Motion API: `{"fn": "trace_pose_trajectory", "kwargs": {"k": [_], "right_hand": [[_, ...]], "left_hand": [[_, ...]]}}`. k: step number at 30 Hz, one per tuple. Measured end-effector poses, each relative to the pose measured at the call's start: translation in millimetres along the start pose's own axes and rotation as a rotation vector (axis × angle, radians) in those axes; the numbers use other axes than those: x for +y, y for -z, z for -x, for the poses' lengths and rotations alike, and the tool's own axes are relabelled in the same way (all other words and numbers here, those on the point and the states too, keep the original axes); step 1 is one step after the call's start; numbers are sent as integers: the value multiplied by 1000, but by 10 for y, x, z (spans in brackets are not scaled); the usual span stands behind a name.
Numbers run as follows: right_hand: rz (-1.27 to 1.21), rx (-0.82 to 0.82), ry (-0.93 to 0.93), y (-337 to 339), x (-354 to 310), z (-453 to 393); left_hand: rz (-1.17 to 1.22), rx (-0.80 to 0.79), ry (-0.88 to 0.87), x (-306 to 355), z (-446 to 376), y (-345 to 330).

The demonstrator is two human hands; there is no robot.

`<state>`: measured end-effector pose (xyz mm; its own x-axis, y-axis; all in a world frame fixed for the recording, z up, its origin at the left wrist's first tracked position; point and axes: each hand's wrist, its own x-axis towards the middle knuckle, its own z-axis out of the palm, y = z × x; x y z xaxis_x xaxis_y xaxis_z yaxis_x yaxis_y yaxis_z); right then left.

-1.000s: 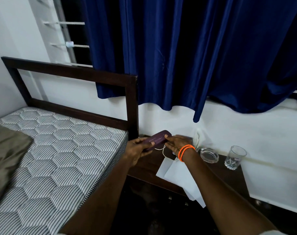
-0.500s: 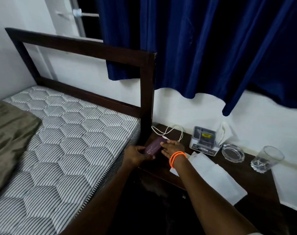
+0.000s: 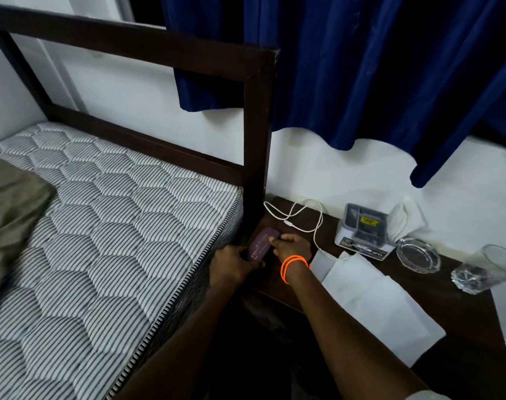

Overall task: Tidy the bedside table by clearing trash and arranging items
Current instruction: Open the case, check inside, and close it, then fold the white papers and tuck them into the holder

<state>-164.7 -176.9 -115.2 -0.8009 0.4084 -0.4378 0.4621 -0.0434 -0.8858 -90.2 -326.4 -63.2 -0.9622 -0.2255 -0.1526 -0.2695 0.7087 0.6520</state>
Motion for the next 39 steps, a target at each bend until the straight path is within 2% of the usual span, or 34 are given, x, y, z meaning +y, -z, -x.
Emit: {"fn": "trace_pose_trajectory", "kwargs": {"k": [10, 18, 23, 26, 31, 34, 39], "right_hand": [[-1, -8, 25, 59, -38, 30], [-77, 32, 59, 620, -330, 377], [-67, 82, 49, 1238, -385, 474], [-64, 140, 38, 1633, -356, 508], [68, 247, 41, 2298, -147, 539], [263, 309, 99, 2643, 43, 474], [600, 275, 159, 3056, 239, 434]], "left_hand": [[-30, 16, 7, 56, 57, -3], [-25, 115, -91, 348, 220, 29], [19, 57, -237, 840, 384, -94], [54, -67, -249, 1119, 537, -301], [1, -222, -220, 1290, 744, -766], [-18, -263, -190, 1331, 860, -1004], [-63, -339, -210, 1442, 1001, -1380]]}}
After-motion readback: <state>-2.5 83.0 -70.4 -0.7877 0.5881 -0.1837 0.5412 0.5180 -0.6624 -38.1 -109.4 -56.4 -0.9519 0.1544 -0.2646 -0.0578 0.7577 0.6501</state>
